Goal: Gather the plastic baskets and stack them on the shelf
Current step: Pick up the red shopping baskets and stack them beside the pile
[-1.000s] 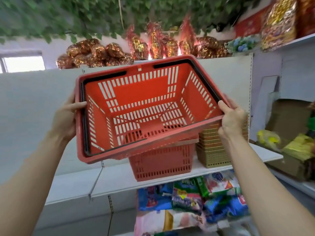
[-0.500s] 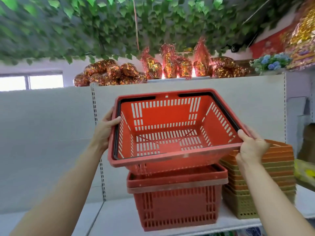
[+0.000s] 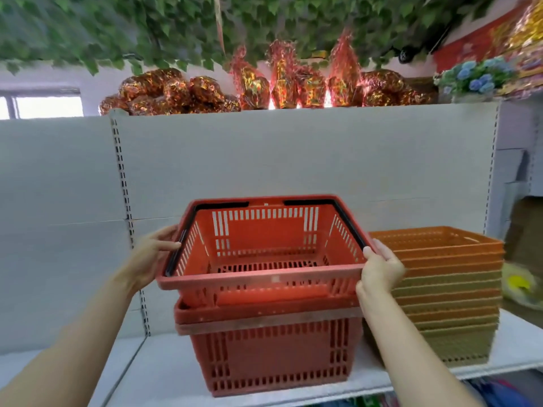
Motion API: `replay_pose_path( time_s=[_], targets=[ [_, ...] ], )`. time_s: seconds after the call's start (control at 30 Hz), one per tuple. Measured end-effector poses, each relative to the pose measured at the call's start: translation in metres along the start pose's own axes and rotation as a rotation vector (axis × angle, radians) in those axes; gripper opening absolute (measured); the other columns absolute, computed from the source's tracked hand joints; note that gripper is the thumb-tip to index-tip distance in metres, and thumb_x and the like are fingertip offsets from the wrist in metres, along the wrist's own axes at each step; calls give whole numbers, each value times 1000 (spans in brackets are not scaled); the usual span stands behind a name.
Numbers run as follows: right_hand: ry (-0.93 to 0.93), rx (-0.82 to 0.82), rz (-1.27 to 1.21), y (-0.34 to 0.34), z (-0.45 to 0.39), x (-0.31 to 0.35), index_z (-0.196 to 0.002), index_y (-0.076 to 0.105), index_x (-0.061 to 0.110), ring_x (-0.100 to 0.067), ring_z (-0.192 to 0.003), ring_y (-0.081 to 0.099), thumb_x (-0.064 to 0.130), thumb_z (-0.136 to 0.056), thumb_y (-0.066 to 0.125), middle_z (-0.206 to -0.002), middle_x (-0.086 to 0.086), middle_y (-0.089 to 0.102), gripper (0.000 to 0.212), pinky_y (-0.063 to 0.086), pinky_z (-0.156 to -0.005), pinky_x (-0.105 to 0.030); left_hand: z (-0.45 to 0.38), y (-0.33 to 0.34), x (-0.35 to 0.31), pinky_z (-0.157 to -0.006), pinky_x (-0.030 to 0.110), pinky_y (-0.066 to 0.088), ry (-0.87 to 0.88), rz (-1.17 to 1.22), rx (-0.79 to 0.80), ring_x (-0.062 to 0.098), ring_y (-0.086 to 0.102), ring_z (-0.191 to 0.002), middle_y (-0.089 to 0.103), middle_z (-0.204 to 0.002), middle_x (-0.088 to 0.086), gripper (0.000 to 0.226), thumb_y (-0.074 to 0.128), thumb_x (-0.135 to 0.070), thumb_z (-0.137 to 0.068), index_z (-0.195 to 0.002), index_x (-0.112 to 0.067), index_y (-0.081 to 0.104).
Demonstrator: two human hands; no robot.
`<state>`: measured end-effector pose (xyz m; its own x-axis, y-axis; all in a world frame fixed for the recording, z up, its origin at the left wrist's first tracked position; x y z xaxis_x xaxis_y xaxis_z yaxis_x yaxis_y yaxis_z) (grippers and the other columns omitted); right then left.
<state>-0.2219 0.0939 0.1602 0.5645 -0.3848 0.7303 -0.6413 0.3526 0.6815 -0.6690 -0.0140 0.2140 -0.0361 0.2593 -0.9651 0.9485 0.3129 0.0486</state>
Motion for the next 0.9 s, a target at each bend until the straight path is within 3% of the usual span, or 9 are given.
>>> replay_pose_path(
  time_s=[0.07, 0.13, 0.2, 0.33, 0.43, 0.57, 0.7, 0.8, 0.9],
  targets=[
    [16, 22, 105, 1, -9, -13, -121, 65, 4, -19, -88, 69, -7, -88, 58, -112, -11, 70, 36, 59, -77, -27, 0, -9, 22, -86, 29, 58, -22, 1, -91, 20, 67, -109, 66, -130, 10, 58, 39, 26, -88, -135, -3, 57],
    [7, 46, 271, -2, -17, -19, -121, 66, 6, -24, -102, 67, 0, -89, 58, -115, -10, 70, 33, 54, -94, -40, -2, -17, 33, -112, 34, 40, -13, 20, -166, 21, 49, -136, 47, -153, 11, 70, 38, 29, -86, -150, 1, 41],
    [-64, 96, 471, -8, -20, -16, -121, 67, 8, -25, -108, 63, 8, -92, 56, -119, -9, 69, 31, 49, -99, -39, -4, -15, 40, -118, 37, 32, -16, 15, -177, 22, 40, -144, 40, -158, 11, 71, 38, 28, -87, -154, 2, 36],
    [-169, 287, 776, -24, -22, -18, -123, 66, 13, -25, -115, 58, 32, -97, 50, -125, -5, 66, 36, 44, -99, -37, 2, -4, 62, -117, 36, 31, -81, -68, -150, 23, 39, -145, 37, -160, 10, 63, 44, 16, -95, -155, 0, 34],
    [-194, 476, 829, -41, -17, -34, -139, 53, 16, -23, -128, 49, 46, -99, 45, -139, -3, 56, 50, 38, -104, -35, 27, -1, 89, -118, 38, 31, -110, -249, -260, 22, 46, -139, 43, -156, 5, 57, 57, -14, -101, -154, -9, 40],
    [-238, 588, 786, -57, -5, -45, -150, 33, 24, -19, -136, 40, 50, -98, 41, -147, 3, 44, 59, 35, -105, -31, 74, 10, 121, -112, 57, 39, 39, -313, -454, 26, 49, -133, 52, -141, -1, 48, 51, -50, -100, -146, -37, 45],
    [-325, 595, 788, -57, -5, -48, -150, 31, 19, -21, -136, 41, 50, -96, 41, -149, -3, 44, 63, 35, -109, -35, 81, 30, 124, -113, 49, 38, 113, -231, -519, 25, 46, -133, 46, -143, 0, 45, 47, -49, -102, -144, -37, 36],
    [-402, 603, 797, -60, -11, -45, -148, 34, 20, -14, -130, 43, 65, -90, 40, -145, -2, 48, 74, 35, -104, -29, 88, 45, 119, -108, 40, 38, 134, -289, -470, 19, 46, -129, 40, -144, -1, 85, 72, -54, -81, -149, -33, 25],
    [-438, 587, 816, -62, -21, -41, -147, 38, 17, -21, -130, 47, 63, -91, 45, -142, -5, 52, 73, 35, -101, -28, 95, 59, 113, -105, 32, 35, 161, -392, -476, 11, 40, -124, 33, -140, -4, 99, 87, -21, -79, -153, -21, 21]
  ],
)
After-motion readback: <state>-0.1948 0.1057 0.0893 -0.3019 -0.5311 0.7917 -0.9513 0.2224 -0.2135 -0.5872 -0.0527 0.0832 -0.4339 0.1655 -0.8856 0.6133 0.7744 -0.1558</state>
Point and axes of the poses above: each hand's wrist, its own z-axis away from the middle knuckle, its own y-axis out of the palm, x = y × z, the point moved 7 cm from there along -z, towards the middle knuckle
